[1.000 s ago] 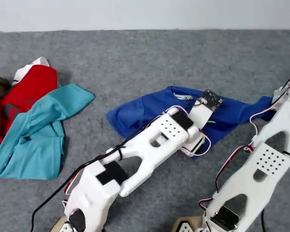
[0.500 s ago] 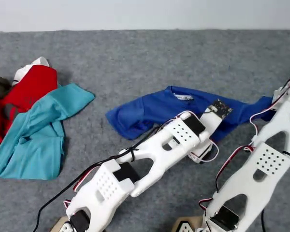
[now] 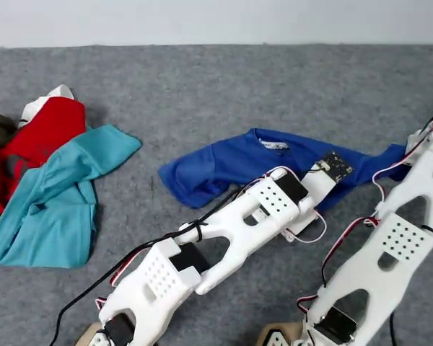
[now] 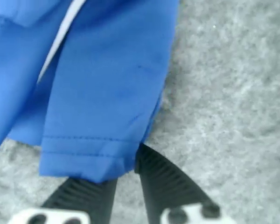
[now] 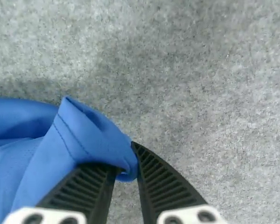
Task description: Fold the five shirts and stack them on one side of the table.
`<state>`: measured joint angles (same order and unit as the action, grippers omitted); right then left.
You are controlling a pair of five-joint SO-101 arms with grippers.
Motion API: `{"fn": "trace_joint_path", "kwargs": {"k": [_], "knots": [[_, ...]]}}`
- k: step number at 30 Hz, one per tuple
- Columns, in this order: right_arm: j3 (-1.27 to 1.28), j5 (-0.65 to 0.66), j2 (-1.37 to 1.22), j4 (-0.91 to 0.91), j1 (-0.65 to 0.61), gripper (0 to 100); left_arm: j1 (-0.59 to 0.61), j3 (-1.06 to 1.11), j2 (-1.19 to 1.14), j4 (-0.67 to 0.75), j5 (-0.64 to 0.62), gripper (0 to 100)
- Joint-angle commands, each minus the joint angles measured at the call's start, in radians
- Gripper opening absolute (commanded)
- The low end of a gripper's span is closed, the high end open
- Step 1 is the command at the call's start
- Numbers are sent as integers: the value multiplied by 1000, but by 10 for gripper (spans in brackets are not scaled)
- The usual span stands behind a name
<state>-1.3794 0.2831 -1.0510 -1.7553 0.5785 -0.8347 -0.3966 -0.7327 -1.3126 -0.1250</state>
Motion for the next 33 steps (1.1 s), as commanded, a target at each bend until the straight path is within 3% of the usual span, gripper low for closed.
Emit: {"fn": "trace_joint_path", "kwargs": {"k": [1, 10, 15, 21, 26, 33], "knots": [[-6, 0, 76, -42, 8, 9, 12, -74, 21, -63, 41, 13], [107, 0, 85, -42, 2, 9, 247, -529, 21, -446, 83, 13], [276, 0, 145, -44, -93, 9, 376, -591, 63, -443, 80, 13], [505, 0, 369, -42, -332, 9, 446, -545, 201, -443, 80, 13], [552, -2, 598, -38, -496, 9, 509, -545, 362, -442, 83, 13], [551, -63, 889, 110, -542, 9, 624, -547, 529, -437, 84, 13]]}}
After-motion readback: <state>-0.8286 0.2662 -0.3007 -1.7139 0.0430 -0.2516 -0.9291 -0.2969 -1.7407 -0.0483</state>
